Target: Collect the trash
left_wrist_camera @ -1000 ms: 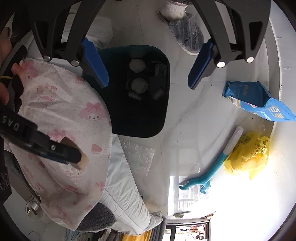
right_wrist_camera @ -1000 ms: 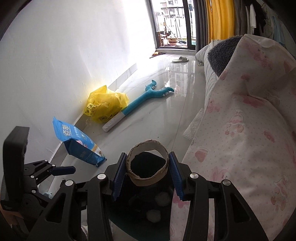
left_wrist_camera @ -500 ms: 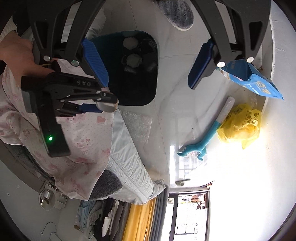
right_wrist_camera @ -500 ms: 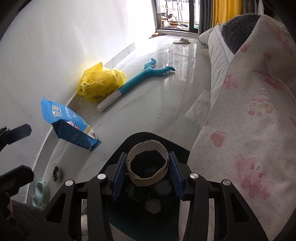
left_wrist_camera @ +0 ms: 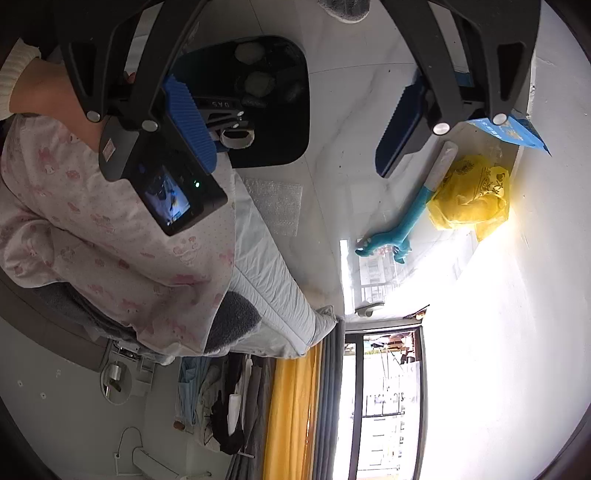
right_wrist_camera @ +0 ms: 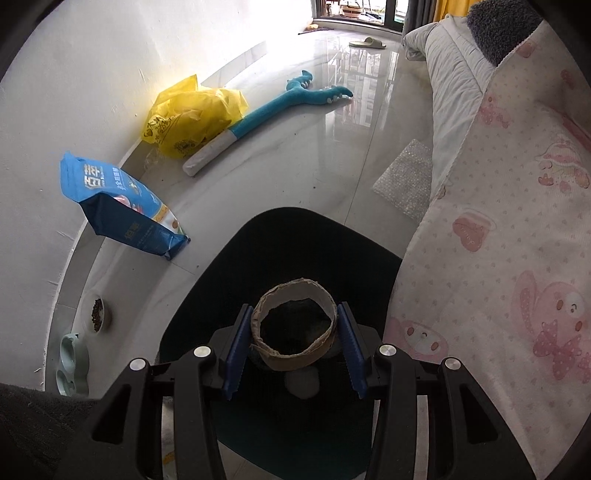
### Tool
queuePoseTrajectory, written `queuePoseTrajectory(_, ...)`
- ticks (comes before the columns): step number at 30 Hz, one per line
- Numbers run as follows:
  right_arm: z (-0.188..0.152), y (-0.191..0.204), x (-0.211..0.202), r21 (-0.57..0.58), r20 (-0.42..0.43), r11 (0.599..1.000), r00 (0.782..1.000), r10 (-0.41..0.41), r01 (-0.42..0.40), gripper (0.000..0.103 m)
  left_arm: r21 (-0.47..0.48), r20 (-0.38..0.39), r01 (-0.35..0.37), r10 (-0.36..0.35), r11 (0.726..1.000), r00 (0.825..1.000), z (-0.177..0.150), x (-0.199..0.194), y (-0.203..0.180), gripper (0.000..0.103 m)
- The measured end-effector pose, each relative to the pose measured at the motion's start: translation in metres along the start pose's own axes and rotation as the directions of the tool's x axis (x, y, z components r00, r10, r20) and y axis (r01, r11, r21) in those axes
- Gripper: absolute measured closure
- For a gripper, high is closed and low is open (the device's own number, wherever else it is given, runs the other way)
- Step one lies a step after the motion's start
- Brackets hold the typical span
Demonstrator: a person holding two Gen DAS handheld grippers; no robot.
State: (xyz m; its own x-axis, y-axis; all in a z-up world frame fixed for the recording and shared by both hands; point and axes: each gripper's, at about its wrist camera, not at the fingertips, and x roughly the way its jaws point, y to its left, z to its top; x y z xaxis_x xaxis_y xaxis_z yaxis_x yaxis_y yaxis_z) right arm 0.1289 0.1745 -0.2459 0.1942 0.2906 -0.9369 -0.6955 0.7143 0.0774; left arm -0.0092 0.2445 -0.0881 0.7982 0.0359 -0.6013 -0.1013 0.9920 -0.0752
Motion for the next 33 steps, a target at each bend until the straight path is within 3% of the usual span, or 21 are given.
queuePoseTrajectory(5,-0.007,-0.001,0.004,-0.013,-0.04,1.0,0.999,-0.01,0.009,0.055,-0.032,0.054,0.007,-0.006,0.999,0.999,0.016,-0.012,-0.005,0.013)
queuePoseTrajectory(7,-0.009,-0.002,0.001,-0.018,-0.047,1.0,0.999,-0.003,0.002,0.045,-0.046,0.084,0.016,-0.012,0.999,0.996,0.024,-0.018,-0.011,0.014)
queuePoseTrajectory(10,-0.014,-0.004,-0.011,-0.014,-0.033,1.0,0.999,0.002,-0.003,0.039,-0.046,0.129,0.011,-0.005,0.999,0.992,0.035,-0.024,-0.019,0.013)
queuePoseTrajectory(15,-0.021,-0.009,-0.045,0.01,0.038,1.0,0.999,0.005,-0.005,0.031,-0.058,0.189,0.001,0.01,0.998,0.982,0.05,-0.033,-0.032,0.007)
queuePoseTrajectory(19,-0.028,-0.019,-0.085,0.048,0.152,0.998,0.987,-0.046,0.039,0.025,-0.024,0.213,-0.051,0.055,0.998,0.975,0.056,-0.039,-0.047,0.005)
queuePoseTrajectory(26,-0.064,-0.046,-0.169,0.133,0.352,0.986,0.925,-0.14,0.098,0.014,0.012,0.272,-0.029,0.025,1.0,0.962,0.059,-0.054,-0.071,0.003)
queuePoseTrajectory(33,-0.123,-0.075,-0.258,0.229,0.505,0.957,0.819,-0.272,0.177,0.003,0.035,0.295,-0.001,-0.009,0.999,0.956,0.06,-0.061,-0.105,0.003)
